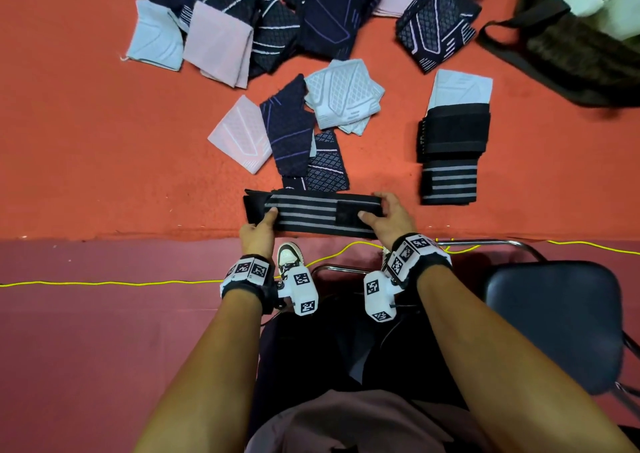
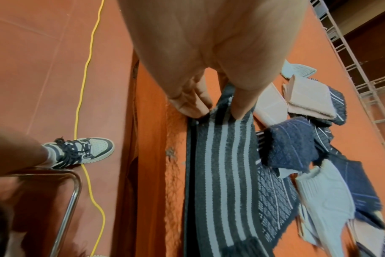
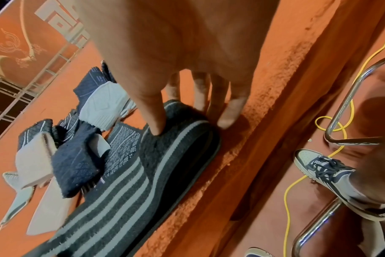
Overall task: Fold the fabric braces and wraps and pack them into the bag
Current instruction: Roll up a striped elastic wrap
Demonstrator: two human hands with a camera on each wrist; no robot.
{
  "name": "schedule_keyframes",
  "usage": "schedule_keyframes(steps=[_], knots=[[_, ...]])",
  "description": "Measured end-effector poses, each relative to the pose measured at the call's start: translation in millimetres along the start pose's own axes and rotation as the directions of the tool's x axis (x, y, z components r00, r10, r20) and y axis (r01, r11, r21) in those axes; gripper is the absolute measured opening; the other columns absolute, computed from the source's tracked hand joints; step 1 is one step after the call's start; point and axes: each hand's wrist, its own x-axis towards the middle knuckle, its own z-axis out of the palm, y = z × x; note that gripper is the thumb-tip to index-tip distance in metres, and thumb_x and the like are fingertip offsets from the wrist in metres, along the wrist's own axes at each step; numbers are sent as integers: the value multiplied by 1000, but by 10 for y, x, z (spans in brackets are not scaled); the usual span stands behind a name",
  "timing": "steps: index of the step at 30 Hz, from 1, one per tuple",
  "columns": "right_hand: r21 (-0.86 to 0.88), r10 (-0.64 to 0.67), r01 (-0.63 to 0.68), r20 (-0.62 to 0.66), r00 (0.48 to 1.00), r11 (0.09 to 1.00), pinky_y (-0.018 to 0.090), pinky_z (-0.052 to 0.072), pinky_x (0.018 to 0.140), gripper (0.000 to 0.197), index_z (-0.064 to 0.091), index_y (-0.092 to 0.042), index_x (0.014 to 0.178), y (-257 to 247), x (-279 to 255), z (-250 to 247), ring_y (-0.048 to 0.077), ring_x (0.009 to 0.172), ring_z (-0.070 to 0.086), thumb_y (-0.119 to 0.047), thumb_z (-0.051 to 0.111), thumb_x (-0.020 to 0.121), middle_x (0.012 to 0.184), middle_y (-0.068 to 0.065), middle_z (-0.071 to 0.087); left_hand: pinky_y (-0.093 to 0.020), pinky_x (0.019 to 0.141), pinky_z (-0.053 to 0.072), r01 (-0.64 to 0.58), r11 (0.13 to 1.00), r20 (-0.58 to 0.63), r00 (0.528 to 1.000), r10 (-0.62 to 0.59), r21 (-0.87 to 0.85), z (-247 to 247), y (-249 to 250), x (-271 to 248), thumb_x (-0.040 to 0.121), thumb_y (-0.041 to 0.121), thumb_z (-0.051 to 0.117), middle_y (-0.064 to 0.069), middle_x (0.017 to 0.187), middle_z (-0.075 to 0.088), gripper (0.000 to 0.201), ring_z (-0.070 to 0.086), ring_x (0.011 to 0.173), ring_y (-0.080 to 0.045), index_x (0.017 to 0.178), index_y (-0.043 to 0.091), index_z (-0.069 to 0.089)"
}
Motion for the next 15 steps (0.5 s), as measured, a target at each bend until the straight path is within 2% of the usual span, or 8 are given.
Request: schedule_keyframes(steps=[2,5,7,10,13,15], knots=[[18,-11,11,29,1000,1000,46,53,97,52,54,-33,123,11,17,25,23,106,66,-26,78,77,115,1,69,-47,100,52,-4,1000,-15,1000,4,4,-3,114,-134,62,42,80,-8,104,72,48,69,100,-27,97,15,63],[35,8,-9,26,1000,999,48,54,96,55,48,-42,110,76,90,30,25,102,68,-27,81,69,112,1,69,-45,100,52,4,1000,-42,999,-5,-28,7,161,-231,81,22,78,-7,96,68,23,66,98,-27,89,18,56],[46,50,-50,7,999,998,47,53,97,55,48,-35,111,33,77,8,26,101,68,-22,83,71,110,3,69,-42,97,53,16,999,-42,999,-18,-40,11,153,-226,86,16,75,-6,90,66,19,65,92,-26,86,16,56],[5,94,-94,-40,995,996,38,53,97,40,60,-14,111,-5,62,-96,25,101,68,-17,82,78,107,4,71,-38,82,52,30,999,-7,1000,-30,-13,59,120,-217,86,18,75,-4,78,63,22,60,80,-25,79,14,55],[-22,74,-76,-76,994,997,23,44,91,32,65,-11,113,-19,48,-248,15,100,61,-17,78,84,105,-5,66,-31,72,49,43,999,39,998,-43,0,119,87,-253,88,16,73,-4,78,62,22,58,71,-21,80,14,53],[-6,62,-63,-110,992,998,25,44,95,32,66,-12,113,-10,64,-305,15,101,60,-16,78,84,105,-7,66,-27,66,50,48,999,72,996,-49,12,148,73,-282,88,13,73,-1,78,65,17,60,68,-15,83,16,57]])
